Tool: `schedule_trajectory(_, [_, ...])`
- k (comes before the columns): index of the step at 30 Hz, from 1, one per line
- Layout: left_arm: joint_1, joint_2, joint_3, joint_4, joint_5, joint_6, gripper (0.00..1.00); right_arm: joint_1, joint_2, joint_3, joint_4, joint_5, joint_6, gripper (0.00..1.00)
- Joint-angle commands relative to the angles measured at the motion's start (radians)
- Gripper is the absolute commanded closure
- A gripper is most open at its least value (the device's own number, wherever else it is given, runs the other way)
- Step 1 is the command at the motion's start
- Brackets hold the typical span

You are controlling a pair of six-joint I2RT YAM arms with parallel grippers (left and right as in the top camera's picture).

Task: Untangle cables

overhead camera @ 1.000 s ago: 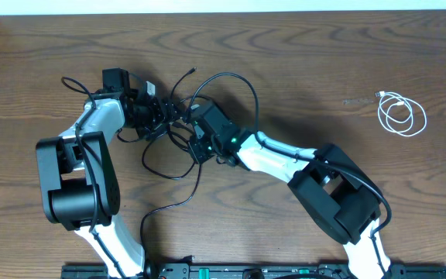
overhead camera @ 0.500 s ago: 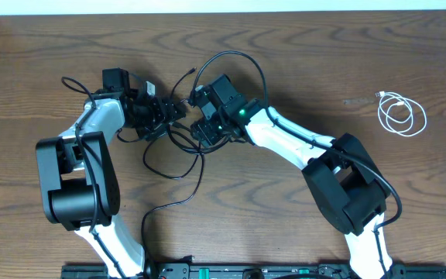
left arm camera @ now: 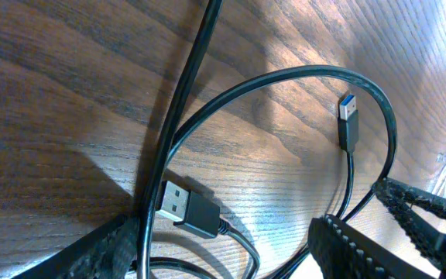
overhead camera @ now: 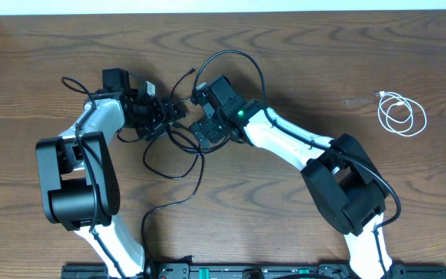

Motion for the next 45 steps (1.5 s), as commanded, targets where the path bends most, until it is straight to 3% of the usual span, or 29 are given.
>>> schedule_trajectory(1, [0.003,0.011,-0.004,-0.011,-0.06,-0.002,0.25,0.014,0.036,0.005,0.016,0.014,-0.011,0.01])
schedule_trajectory(20, [0.003,0.011,-0.004,-0.019,-0.06,-0.002,0.25,0.041,0.12,0.005,0.089,0.012,-0.011,0.01])
schedule_trajectory(27, [0.003,0.011,-0.004,-0.023,-0.059,-0.002,0.41,0.042,0.12,0.005,0.09,0.012,-0.011,0.01])
schedule_trajectory(37, [0.003,0.011,-0.004,-0.025,-0.059,-0.002,0.43,0.042,0.12,0.005,0.09,0.011,-0.011,0.01])
schedule_trajectory(45, [0.003,0.011,-0.004,-0.026,-0.059,-0.002,0.77,0.042,0.12,0.005,0.094,0.012,-0.011,0.01])
